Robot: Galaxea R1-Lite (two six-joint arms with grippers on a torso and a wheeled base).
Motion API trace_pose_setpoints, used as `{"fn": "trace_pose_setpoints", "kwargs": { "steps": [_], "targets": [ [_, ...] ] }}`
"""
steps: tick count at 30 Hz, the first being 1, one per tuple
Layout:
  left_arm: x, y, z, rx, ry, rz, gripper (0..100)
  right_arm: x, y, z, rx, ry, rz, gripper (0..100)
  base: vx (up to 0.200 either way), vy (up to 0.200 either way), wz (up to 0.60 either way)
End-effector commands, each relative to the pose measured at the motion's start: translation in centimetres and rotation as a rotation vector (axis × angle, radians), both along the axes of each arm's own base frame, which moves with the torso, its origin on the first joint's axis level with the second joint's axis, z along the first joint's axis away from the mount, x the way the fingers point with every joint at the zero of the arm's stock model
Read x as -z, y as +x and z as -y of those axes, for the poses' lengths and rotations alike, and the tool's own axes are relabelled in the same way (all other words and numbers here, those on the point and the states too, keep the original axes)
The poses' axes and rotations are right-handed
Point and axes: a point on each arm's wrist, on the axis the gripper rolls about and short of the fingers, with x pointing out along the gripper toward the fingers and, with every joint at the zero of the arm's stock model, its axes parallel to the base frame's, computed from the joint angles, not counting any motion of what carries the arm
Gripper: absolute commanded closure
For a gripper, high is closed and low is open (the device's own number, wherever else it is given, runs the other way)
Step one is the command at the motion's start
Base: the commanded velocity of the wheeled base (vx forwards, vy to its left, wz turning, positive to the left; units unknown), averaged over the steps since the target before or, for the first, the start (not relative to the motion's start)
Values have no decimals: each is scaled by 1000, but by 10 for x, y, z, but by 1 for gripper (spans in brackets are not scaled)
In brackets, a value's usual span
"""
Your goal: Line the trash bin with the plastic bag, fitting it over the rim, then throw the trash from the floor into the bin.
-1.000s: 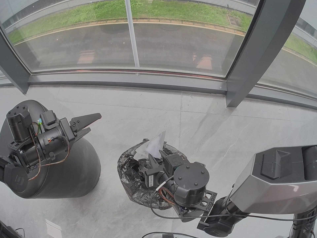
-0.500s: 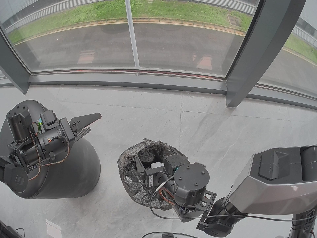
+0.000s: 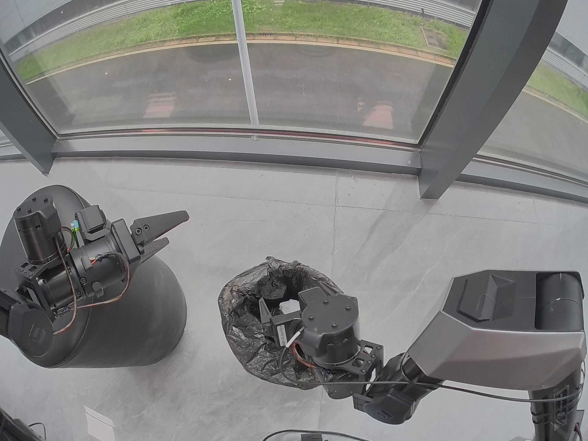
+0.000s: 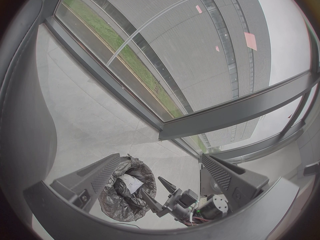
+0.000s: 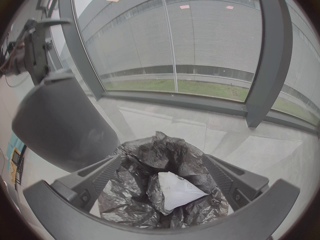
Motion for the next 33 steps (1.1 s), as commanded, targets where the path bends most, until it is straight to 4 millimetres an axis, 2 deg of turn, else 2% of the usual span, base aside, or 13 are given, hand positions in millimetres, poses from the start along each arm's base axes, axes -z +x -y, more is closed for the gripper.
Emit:
{"fn": "trace_pose_setpoints", "kwargs": {
  "steps": [1, 5, 11, 14, 19, 33],
  "targets": [
    [1, 1, 0, 0, 0, -4, 0, 7, 29, -3, 26, -37, -49, 0, 0, 0, 0],
    [2, 1, 0, 0, 1, -8, 0, 3, 46, -8, 11, -29, -179, 0, 0, 0, 0],
    [2, 2, 0, 0, 1, -10, 0, -12, 54, -22, -73, 58, -435, 0, 0, 0, 0],
    [2, 2, 0, -2, 1, -10, 0, -13, 61, -27, -89, 74, -482, 0, 0, 0, 0],
    [3, 2, 0, -2, 1, -11, 0, -4, 71, -25, -69, 61, -507, 0, 0, 0, 0],
    [5, 4, 0, -3, 4, -18, 0, 19, 68, -22, -73, 65, -599, 0, 0, 0, 0]
  ]
}}
